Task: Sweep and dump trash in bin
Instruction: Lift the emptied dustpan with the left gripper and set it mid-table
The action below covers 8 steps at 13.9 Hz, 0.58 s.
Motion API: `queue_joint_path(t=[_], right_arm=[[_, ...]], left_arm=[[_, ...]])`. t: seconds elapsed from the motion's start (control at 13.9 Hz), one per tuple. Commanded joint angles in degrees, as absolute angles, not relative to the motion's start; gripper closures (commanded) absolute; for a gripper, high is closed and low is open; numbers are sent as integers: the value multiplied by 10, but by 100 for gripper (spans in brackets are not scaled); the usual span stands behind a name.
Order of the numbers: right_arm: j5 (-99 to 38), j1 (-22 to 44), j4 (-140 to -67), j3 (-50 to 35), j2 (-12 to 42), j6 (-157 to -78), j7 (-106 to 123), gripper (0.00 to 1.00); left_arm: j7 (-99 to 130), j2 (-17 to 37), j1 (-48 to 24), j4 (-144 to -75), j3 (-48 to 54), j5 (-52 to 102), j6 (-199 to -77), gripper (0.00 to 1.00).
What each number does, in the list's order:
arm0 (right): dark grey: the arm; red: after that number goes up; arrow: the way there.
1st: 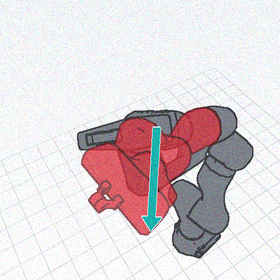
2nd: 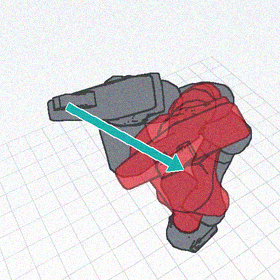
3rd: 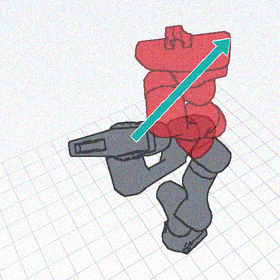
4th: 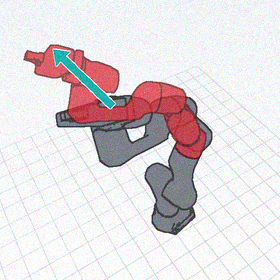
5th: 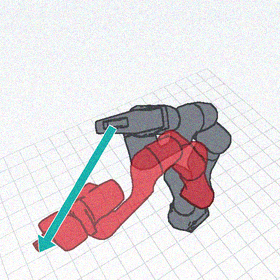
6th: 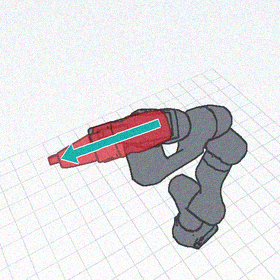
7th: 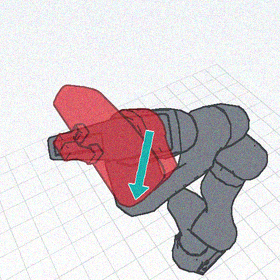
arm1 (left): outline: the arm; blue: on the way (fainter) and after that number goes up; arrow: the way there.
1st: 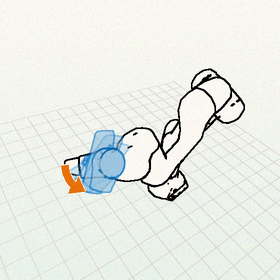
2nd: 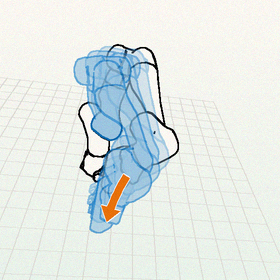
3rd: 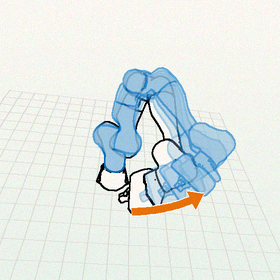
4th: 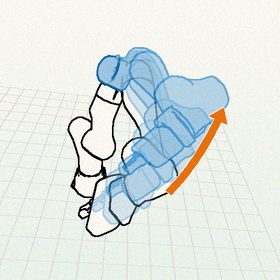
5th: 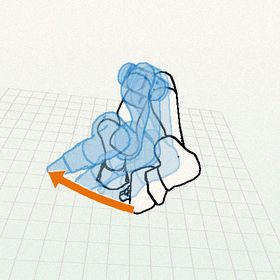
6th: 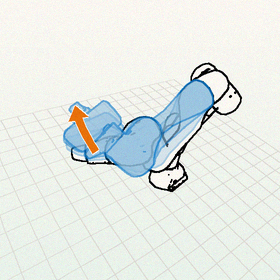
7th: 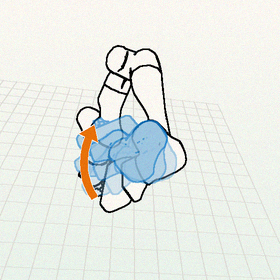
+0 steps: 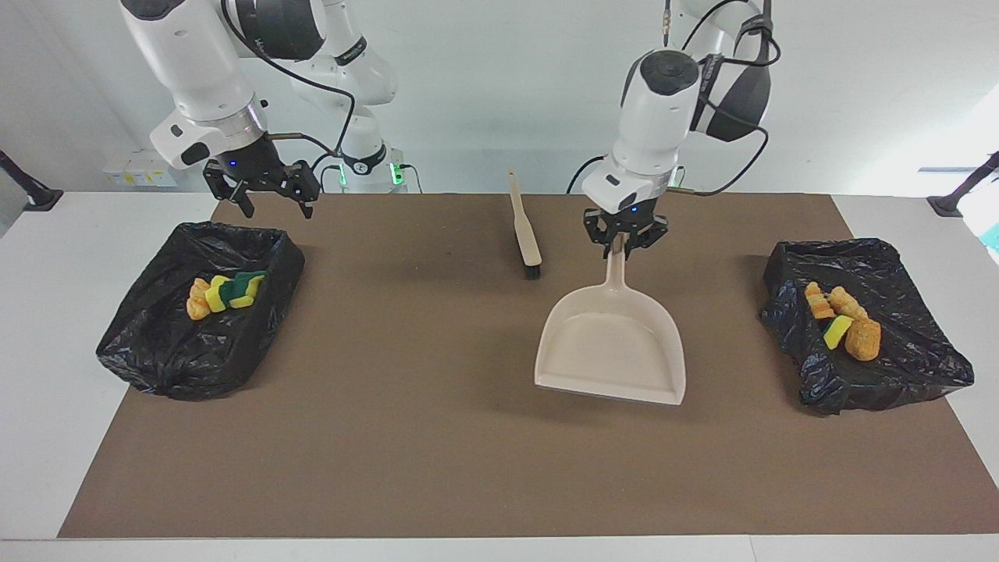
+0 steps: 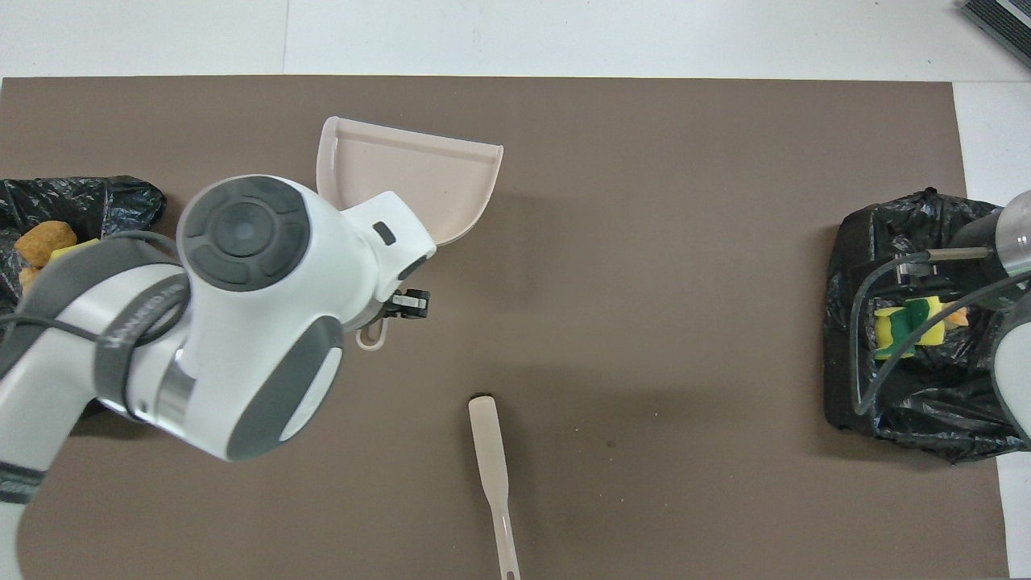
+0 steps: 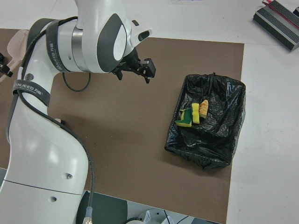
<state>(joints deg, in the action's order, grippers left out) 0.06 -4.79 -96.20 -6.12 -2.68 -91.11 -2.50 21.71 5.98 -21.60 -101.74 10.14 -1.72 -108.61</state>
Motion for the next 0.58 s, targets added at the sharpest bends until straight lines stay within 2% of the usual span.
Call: queue_joint_path(t=[0.0,0.22,0.5], right_arm=[[-6,-51,-979,-62,-39,-929,9,0],[-2,-51,-979,-62,-39,-928,14,0],[3,-50,-975,-62,-35,-927,22,0]], left_arm=[[301,127,-250,-991,89,-7,-1162,100],[310,167,-275,-991,89,14,-1209,100],[311,185,-300,-998,89,27,-1245,100]])
